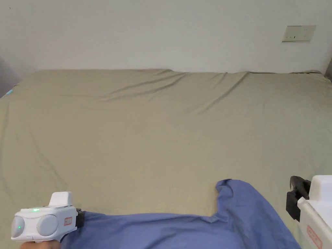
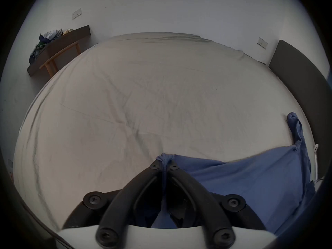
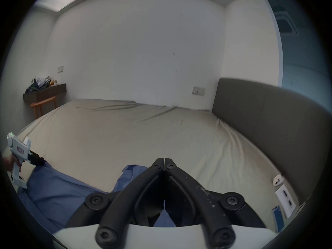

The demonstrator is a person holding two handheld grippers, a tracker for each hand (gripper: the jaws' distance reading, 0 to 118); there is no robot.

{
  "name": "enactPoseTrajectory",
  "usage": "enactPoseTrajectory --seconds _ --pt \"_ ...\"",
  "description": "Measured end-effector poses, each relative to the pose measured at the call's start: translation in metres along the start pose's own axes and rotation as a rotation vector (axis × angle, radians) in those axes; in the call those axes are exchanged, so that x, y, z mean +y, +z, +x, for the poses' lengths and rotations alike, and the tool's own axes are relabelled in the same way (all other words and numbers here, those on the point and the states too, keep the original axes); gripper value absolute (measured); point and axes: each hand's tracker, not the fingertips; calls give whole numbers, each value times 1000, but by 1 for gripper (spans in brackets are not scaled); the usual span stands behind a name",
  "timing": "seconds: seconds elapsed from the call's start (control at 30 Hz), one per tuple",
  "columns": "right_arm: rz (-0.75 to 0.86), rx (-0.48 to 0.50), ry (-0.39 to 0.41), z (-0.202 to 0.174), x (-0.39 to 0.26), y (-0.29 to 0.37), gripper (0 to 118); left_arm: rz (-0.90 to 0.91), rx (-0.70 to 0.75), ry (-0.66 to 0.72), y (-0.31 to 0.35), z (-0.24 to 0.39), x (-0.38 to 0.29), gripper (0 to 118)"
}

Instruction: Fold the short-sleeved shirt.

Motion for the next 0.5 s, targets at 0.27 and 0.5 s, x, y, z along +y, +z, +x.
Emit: enactPoseTrajectory --seconds 0.27,0.5 --pt "-313 51 -36 27 -16 -111 63 180 -78 3 77 -7 8 3" --pt "-552 -9 80 15 -77 -162 101 213 -105 -2 95 -17 7 3"
